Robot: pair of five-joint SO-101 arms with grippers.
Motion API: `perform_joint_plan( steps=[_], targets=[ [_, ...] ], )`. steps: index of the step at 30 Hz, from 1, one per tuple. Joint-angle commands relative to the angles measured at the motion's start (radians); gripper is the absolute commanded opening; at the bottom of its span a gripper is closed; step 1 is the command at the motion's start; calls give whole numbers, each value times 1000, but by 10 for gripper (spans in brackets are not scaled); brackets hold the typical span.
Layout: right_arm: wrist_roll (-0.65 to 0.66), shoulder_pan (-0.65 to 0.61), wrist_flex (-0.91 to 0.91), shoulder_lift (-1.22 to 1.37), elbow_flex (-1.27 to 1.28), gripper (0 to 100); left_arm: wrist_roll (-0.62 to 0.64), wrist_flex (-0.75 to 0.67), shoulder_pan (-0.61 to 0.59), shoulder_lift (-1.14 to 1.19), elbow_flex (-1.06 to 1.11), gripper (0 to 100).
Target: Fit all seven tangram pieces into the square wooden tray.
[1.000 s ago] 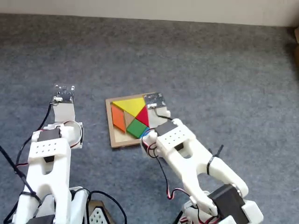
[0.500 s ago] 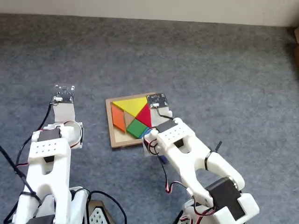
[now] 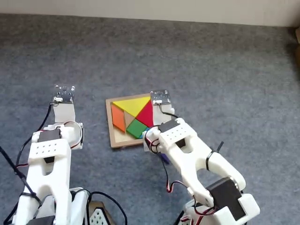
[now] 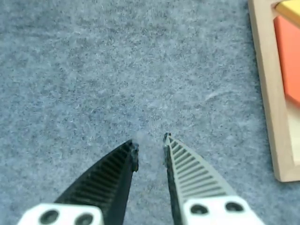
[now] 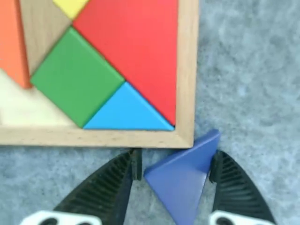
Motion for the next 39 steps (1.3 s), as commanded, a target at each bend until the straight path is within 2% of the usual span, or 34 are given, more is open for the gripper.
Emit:
perform_joint_plan(
  steps=[1,7,11,18,27,39],
  targets=[
    [-32,12,-38,-4,-50,225,2,-14,-16,-28,-2,109],
    [-26,12,-18,-5,-48,124,0,-14,-18,-28,-1,109],
    [9,8,81,-5,-58,152,-44,-14,-18,-28,1,109],
    [12,4,93,-16,-59,276,-51,-14,-18,-28,1,109],
    [57,-127,148,-13,-79,276,-51,-14,-18,-28,1,109],
    [64,-85,142,-4,-65,235,-52,-14,-18,-28,1,109]
  ],
)
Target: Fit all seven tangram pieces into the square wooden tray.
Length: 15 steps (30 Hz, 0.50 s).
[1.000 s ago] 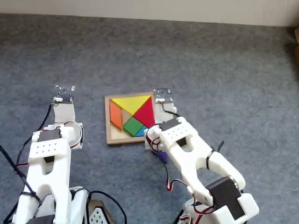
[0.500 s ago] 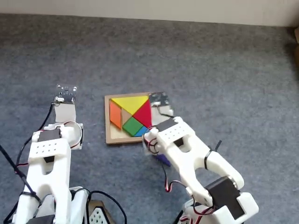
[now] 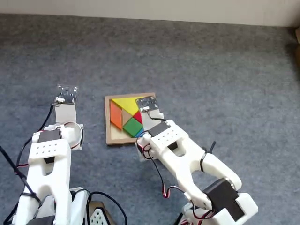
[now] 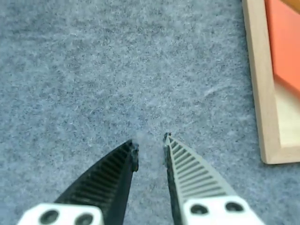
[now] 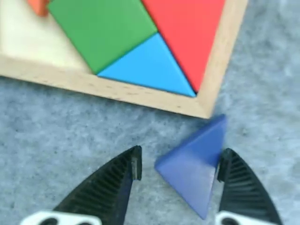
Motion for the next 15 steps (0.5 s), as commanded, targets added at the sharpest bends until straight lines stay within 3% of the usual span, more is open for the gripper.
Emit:
perform_joint_plan(
  steps=[1,15],
  targets=[
    [14,18,5,-4,-28,227,-6,-14,-18,-28,-5,109],
    [14,12,39,-7,2,217,-6,-14,-18,-28,-5,109]
  ],
)
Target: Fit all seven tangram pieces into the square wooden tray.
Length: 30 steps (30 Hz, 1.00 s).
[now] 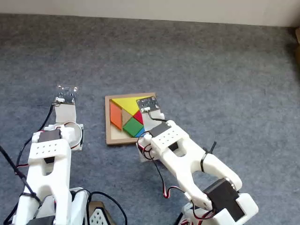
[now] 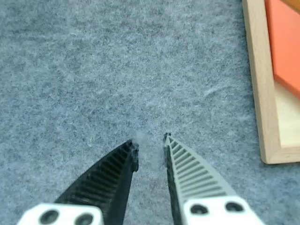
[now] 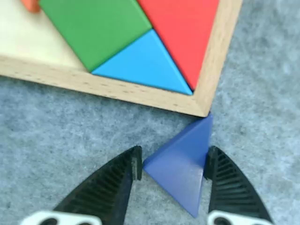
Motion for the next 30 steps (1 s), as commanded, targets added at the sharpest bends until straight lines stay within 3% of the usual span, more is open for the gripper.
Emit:
perform_joint_plan(
  steps=[1,15,22,30],
  targets=[
    [9,5,47,-7,-12,217,-6,-14,-18,-28,-5,109],
    [77,10,41,-5,-5,212,-6,-14,-18,-28,-5,109],
    [78,12,41,-13,-5,77,-6,-14,-18,-28,-5,109],
    [81,74,171,-21,-15,70,-8,-14,-18,-28,-5,109]
  ],
)
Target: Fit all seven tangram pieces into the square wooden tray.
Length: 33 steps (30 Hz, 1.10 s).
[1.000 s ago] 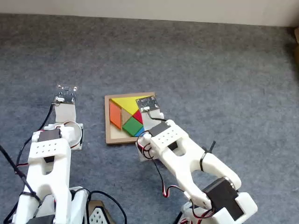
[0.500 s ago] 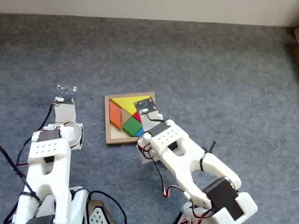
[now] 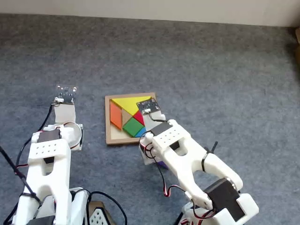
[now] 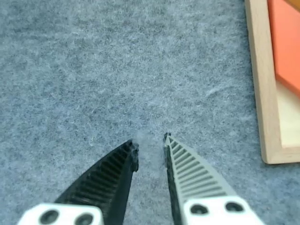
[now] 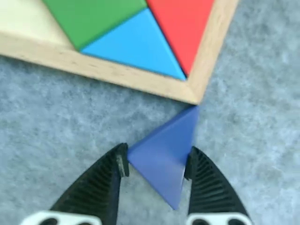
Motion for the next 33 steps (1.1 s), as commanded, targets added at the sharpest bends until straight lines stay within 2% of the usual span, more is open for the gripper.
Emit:
perform_joint_plan(
  steps=[1,10,14,24,33],
  targets=[
    [25,71,108,-35,-15,70,-8,-14,-10,-28,-5,109],
    [348,96,145,-338,-22,70,-5,-15,-41,-28,-7,109],
    [427,79,133,-332,-153,73,-5,-15,-42,-28,-8,109],
    [468,-125,127,58,-538,74,-2,-18,-119,-36,-16,109],
    [462,-189,133,409,-837,74,37,-18,-145,-33,-33,109]
  ],
)
